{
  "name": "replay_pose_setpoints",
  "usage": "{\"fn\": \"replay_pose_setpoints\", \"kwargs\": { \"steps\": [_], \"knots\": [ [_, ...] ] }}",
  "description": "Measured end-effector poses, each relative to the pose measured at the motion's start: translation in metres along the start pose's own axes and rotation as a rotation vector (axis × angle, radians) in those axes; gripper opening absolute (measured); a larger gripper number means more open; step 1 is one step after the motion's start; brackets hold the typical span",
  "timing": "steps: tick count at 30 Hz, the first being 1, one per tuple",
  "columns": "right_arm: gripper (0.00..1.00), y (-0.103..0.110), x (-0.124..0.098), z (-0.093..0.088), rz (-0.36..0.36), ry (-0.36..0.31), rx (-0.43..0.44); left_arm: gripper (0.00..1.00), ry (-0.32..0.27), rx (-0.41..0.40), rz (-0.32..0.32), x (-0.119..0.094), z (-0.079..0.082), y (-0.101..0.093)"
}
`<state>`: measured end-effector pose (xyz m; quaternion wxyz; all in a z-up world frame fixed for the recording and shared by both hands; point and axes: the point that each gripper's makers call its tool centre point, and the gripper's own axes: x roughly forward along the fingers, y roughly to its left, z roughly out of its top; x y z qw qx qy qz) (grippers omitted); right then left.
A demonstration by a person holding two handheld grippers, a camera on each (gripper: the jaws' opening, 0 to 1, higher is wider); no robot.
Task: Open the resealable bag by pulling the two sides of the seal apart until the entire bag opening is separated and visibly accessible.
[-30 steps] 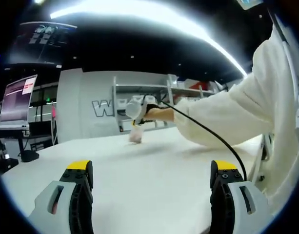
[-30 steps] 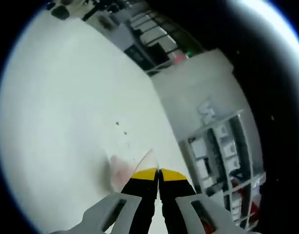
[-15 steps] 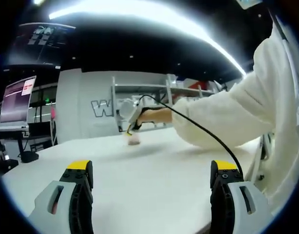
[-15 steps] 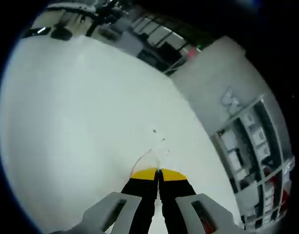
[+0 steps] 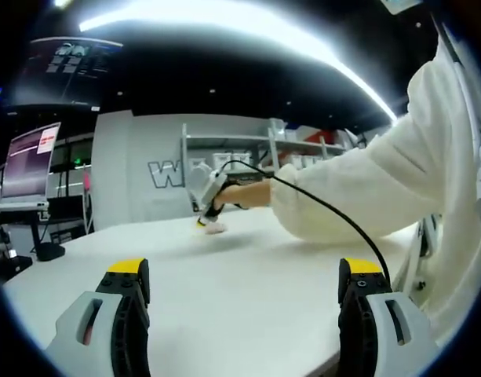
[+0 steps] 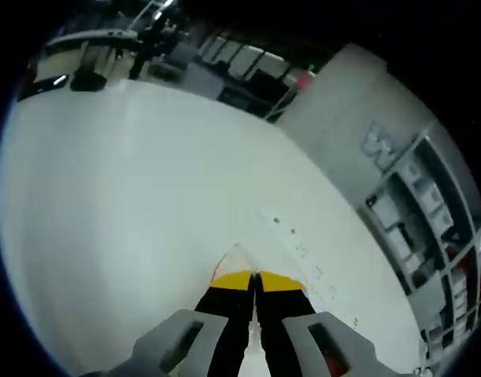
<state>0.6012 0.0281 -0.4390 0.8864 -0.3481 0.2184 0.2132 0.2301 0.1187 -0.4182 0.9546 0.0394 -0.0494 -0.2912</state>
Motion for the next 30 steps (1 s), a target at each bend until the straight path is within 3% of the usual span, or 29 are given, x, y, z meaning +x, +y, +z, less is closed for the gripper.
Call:
{"fn": "replay_pose_setpoints", "kwargs": {
  "steps": [3,9,18,30],
  "knots": [
    [0.03,0.015,0.004,-0.003,0.059,0.008,0.016,0.99,-0.004,-0.001,0.003,0.0,0.001,0.001],
    [0.04,0.016,0.005,-0.001,0.065,-0.002,0.031,0.99,-0.002,-0.002,0.007,-0.001,0.0,0.001],
    [0.08,0.031,0.0,0.001,0.13,-0.007,0.073,0.99,-0.007,-0.002,0.007,-0.001,0.002,0.001],
    [0.13,0.028,-0.004,0.005,0.137,-0.018,0.107,0.99,-0.013,0.003,0.011,-0.004,0.006,0.001]
  ]
}}
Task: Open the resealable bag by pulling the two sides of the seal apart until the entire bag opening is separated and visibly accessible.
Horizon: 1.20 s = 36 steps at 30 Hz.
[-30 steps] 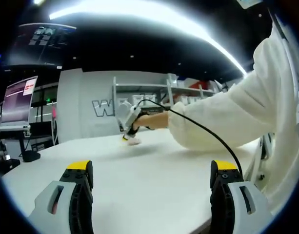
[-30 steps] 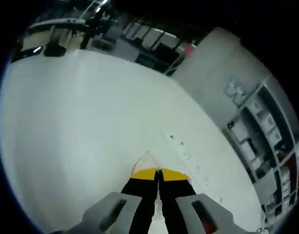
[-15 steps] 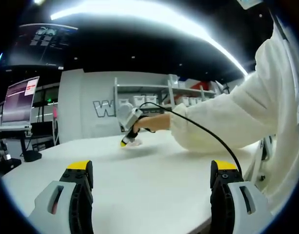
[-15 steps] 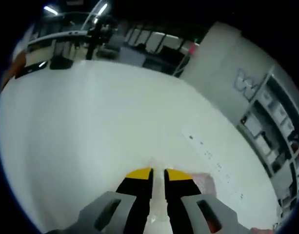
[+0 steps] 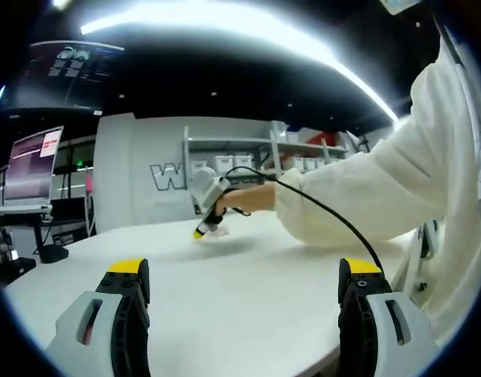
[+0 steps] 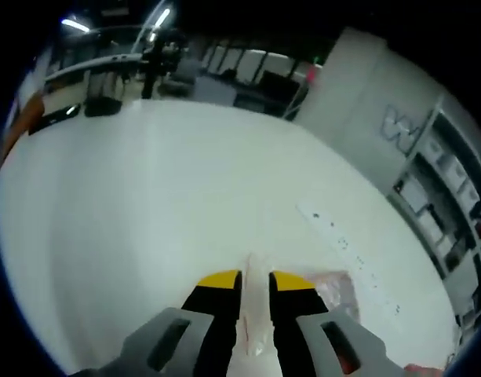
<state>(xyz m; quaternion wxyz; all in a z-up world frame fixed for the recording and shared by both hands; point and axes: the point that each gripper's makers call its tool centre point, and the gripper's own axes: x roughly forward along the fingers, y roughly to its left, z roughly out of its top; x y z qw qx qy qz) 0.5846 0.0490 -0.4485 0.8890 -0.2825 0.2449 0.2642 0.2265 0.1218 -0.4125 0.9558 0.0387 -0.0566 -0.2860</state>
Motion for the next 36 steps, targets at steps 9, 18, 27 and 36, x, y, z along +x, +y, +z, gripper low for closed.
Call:
{"fn": "replay_pose_setpoints", "kwargs": {
  "steps": [9,18,27,36],
  "knots": [
    [0.25,0.002,-0.011,0.024,0.019,-0.123,0.056,0.99,0.0,0.0,-0.004,0.0,-0.001,-0.002],
    [0.31,-0.004,-0.012,0.026,-0.016,-0.156,0.067,0.99,0.004,0.009,-0.003,-0.001,0.0,-0.002],
    [0.7,-0.031,-0.019,0.036,-0.111,-0.31,0.131,0.99,0.001,0.018,0.005,-0.003,0.002,0.001],
    [0.99,-0.05,-0.024,0.036,-0.16,-0.348,0.146,0.99,0.006,0.02,-0.001,-0.002,0.002,-0.002]
  ]
}}
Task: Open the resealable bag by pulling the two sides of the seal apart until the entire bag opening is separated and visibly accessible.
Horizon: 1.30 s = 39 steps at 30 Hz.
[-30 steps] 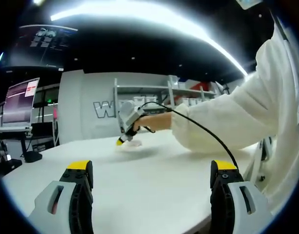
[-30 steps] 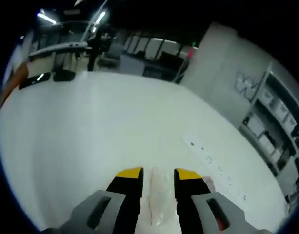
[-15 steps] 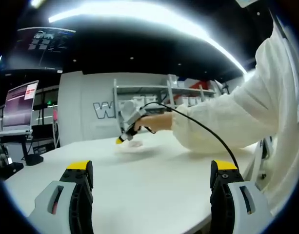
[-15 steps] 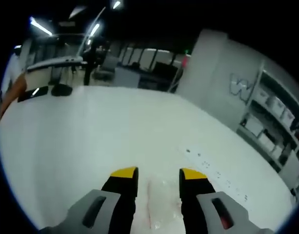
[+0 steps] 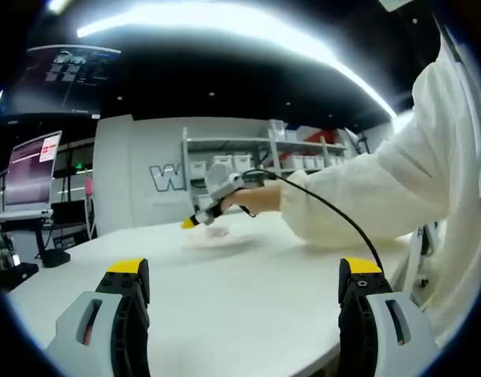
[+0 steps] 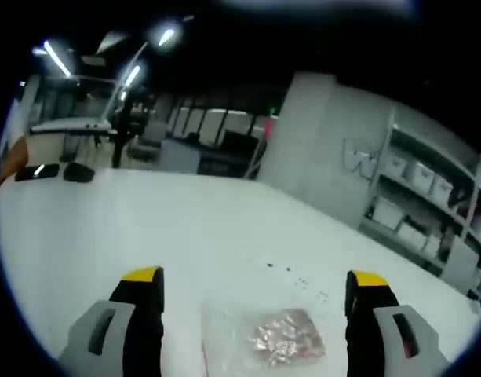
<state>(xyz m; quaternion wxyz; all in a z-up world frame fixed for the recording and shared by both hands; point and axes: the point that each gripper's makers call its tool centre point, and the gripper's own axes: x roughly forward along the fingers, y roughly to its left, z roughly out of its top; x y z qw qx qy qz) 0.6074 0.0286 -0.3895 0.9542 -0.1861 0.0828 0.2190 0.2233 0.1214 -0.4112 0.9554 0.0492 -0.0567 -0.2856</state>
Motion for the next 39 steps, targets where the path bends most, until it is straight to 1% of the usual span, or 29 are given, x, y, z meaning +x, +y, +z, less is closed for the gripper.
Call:
{"fn": "replay_pose_setpoints", "kwargs": {
  "steps": [5,8,15,19,24,29,39],
  "knots": [
    [0.99,-0.011,-0.003,0.001,-0.026,-0.008,0.014,0.99,0.002,-0.001,-0.004,0.001,0.0,-0.001],
    [0.99,-0.016,-0.005,-0.004,-0.037,0.008,0.014,0.99,0.004,-0.002,-0.003,0.0,0.0,-0.001],
    [0.99,-0.025,-0.009,-0.009,-0.054,0.014,0.03,0.99,0.001,0.001,-0.008,0.001,0.002,-0.004],
    [0.99,-0.03,-0.01,-0.012,-0.064,0.021,0.01,0.99,0.003,0.0,-0.009,0.001,0.002,-0.004],
    [0.99,-0.034,-0.012,-0.012,-0.069,0.013,0.019,0.99,0.006,0.002,-0.017,0.003,0.002,-0.007],
    [0.99,-0.035,-0.015,-0.016,-0.07,0.019,0.025,0.99,0.009,0.001,-0.017,0.003,0.002,-0.007],
    [0.97,-0.043,-0.028,-0.02,-0.079,0.021,0.036,0.99,0.008,0.005,-0.016,0.001,0.003,-0.008]
  ]
}}
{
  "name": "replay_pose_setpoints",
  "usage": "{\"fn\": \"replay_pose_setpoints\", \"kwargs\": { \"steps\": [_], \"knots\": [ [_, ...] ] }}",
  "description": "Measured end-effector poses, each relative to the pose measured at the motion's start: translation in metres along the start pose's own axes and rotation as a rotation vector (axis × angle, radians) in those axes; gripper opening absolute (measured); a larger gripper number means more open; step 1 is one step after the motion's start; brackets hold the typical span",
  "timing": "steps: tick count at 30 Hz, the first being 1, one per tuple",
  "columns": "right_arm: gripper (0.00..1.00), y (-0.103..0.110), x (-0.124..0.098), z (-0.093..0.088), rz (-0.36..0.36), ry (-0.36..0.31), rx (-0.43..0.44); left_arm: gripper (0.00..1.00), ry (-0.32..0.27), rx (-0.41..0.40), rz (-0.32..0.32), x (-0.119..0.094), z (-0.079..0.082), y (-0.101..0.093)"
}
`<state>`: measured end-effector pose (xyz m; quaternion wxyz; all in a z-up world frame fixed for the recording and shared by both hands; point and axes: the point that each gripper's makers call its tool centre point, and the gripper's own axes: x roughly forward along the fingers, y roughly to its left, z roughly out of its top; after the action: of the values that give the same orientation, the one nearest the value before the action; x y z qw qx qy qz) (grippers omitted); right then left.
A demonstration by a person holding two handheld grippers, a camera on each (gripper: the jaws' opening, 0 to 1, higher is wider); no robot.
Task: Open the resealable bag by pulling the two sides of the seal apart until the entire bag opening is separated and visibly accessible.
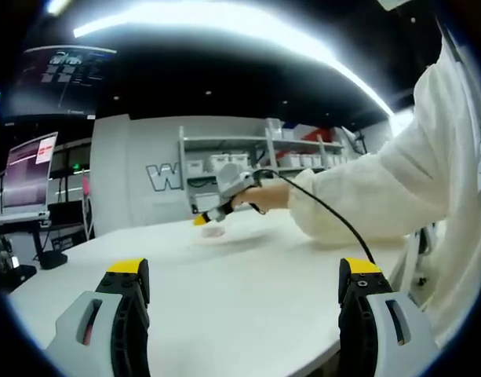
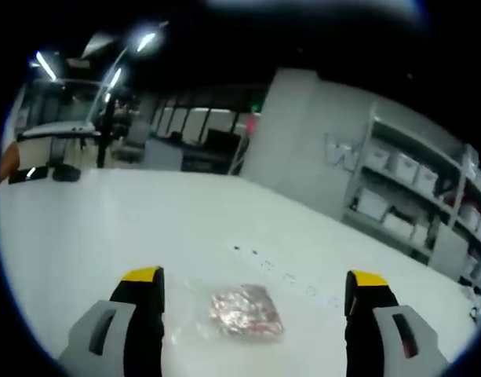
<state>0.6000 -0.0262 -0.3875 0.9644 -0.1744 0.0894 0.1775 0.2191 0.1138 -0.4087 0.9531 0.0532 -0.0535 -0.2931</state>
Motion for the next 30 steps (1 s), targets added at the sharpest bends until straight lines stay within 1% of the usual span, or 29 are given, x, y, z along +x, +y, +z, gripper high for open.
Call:
{"fn": "replay_pose_setpoints", "kwargs": {
  "steps": [7,12,18,30],
  "knots": [
    [0.94,0.002,-0.009,0.0,0.021,0.003,-0.005,0.99,-0.001,-0.003,-0.001,0.0,0.001,-0.001],
    [0.93,0.002,-0.014,-0.001,0.026,-0.004,0.008,0.99,-0.001,-0.001,-0.001,-0.001,0.001,-0.002],
    [0.93,0.003,-0.022,-0.005,0.034,-0.001,-0.009,0.99,-0.005,-0.001,0.0,-0.002,0.002,-0.002],
    [0.93,0.004,-0.028,-0.004,0.047,-0.011,-0.011,0.99,-0.005,0.005,-0.002,-0.002,0.003,-0.003]
  ]
}}
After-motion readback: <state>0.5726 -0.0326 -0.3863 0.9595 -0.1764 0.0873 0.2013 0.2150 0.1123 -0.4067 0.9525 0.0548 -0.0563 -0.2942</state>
